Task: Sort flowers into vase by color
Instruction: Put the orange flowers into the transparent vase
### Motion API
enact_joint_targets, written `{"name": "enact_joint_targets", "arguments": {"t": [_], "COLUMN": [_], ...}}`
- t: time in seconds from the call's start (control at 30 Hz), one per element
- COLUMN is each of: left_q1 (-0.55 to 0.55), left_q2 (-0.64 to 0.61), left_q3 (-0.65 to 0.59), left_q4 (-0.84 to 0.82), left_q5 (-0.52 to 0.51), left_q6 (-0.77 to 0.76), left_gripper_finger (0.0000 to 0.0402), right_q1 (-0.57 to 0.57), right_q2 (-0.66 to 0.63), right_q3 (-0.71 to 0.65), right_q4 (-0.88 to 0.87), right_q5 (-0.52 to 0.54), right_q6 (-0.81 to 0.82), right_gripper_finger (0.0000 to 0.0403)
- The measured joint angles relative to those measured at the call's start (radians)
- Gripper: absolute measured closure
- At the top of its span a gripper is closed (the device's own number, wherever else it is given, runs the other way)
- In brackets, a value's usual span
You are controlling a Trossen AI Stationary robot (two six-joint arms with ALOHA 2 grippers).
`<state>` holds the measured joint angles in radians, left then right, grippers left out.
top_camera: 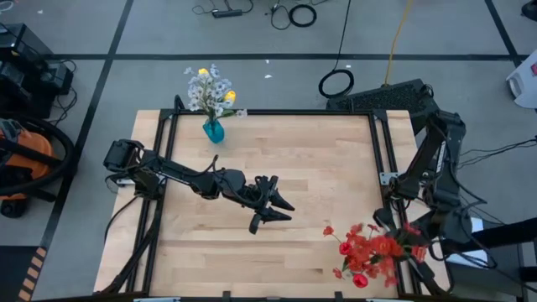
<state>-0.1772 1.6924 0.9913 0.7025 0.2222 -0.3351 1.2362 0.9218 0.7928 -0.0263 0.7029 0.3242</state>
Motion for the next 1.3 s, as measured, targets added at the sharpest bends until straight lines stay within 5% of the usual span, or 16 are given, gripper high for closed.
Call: {"name": "enact_joint_targets", "arguments": {"t": [0.73, 1.3], "left_q1": [0.000, 0.000], "left_q2": [0.000, 0.000], "left_q3": [0.000, 0.000], "left_q4": [0.024, 0.023], "left_q5": [-0.001, -0.001], "left_q6": [-0.025, -0.025], "left_gripper_finger": [0.0252, 0.0252], "right_q1": [0.001, 0.000], "right_q2": [0.067, 0.049], "right_q3": [-0.018, -0.228], "right_q4": [-0.049, 0.243], "right_q5": [-0.029, -0.031], "right_q6": [-0.077, -0.081], "right_gripper_finger": [0.0403, 0.0403]}}
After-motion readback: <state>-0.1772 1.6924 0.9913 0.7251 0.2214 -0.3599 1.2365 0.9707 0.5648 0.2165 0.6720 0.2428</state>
